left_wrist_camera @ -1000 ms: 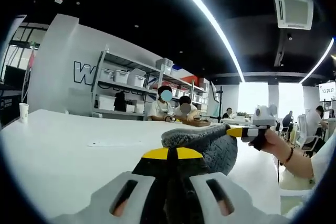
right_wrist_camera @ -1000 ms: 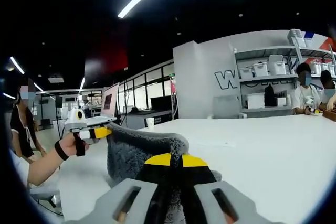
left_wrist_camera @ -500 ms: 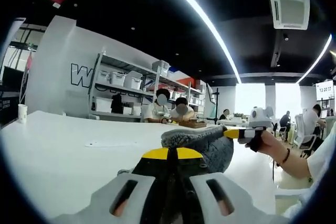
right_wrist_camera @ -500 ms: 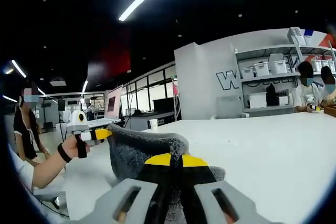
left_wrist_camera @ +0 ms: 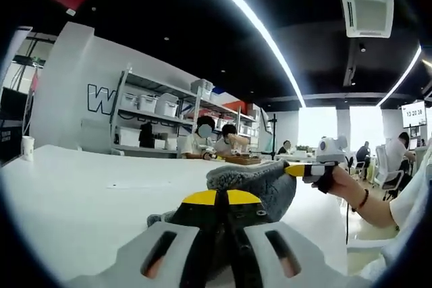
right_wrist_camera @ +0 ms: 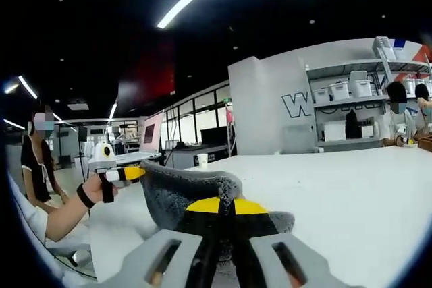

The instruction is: Open the folded towel by lifting each exposed corner and separating the folded layers until the towel lies flat within the target outline without major curled edges

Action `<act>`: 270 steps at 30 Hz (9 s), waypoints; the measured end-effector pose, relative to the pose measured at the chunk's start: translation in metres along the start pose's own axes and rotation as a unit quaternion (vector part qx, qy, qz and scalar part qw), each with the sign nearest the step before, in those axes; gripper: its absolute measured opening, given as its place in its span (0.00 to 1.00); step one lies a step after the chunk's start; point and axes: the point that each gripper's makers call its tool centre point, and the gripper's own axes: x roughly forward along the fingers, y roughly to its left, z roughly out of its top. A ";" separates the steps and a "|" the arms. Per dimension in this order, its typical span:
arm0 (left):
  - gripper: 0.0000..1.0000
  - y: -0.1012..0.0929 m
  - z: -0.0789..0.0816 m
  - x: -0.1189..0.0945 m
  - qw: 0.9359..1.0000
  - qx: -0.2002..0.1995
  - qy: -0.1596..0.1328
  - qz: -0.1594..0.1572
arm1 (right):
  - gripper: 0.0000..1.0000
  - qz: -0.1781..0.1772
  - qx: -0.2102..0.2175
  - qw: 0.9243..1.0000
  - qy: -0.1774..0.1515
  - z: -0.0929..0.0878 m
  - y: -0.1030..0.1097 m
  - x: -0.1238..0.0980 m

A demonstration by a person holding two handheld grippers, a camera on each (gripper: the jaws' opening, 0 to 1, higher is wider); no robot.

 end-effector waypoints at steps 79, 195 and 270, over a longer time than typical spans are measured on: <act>0.02 -0.065 -0.059 -0.071 0.998 0.025 0.031 -0.048 | 0.00 0.027 0.013 0.999 0.034 -0.071 0.046 -0.063; 0.02 -0.098 -0.087 -0.108 0.992 0.050 0.103 -0.047 | 0.01 0.095 -0.100 0.987 0.077 -0.087 0.088 -0.100; 0.08 -0.120 -0.105 -0.130 0.973 0.062 0.171 -0.139 | 0.15 0.171 -0.137 0.969 0.114 -0.105 0.115 -0.122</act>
